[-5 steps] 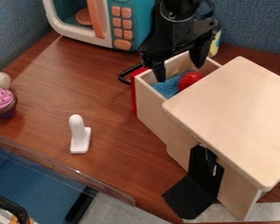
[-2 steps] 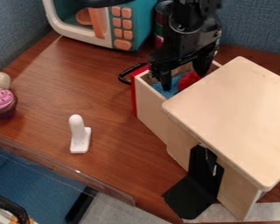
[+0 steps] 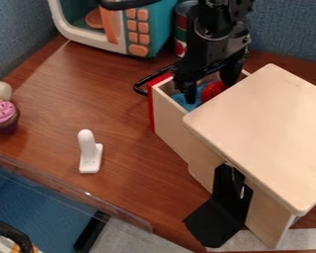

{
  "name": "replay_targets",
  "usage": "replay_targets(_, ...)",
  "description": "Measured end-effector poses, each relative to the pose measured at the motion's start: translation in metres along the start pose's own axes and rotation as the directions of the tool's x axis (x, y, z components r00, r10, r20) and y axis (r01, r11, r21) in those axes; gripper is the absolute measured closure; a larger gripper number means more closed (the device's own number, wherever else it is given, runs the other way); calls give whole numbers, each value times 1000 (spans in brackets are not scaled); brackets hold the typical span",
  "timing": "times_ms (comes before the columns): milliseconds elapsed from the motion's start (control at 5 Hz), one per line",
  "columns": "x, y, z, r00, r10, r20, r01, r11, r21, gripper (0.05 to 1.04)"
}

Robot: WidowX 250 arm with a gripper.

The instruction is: Move the strawberry out of the drawer to the bottom left side of the table

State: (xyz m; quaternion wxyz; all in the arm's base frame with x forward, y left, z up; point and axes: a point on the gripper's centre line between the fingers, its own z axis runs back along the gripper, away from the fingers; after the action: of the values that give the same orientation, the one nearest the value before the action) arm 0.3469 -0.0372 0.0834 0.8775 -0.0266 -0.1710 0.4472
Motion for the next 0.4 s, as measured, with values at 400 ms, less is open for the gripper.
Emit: replay_targets(400, -1, 1, -6, 1000, 26, 0, -26, 1000, 11, 84)
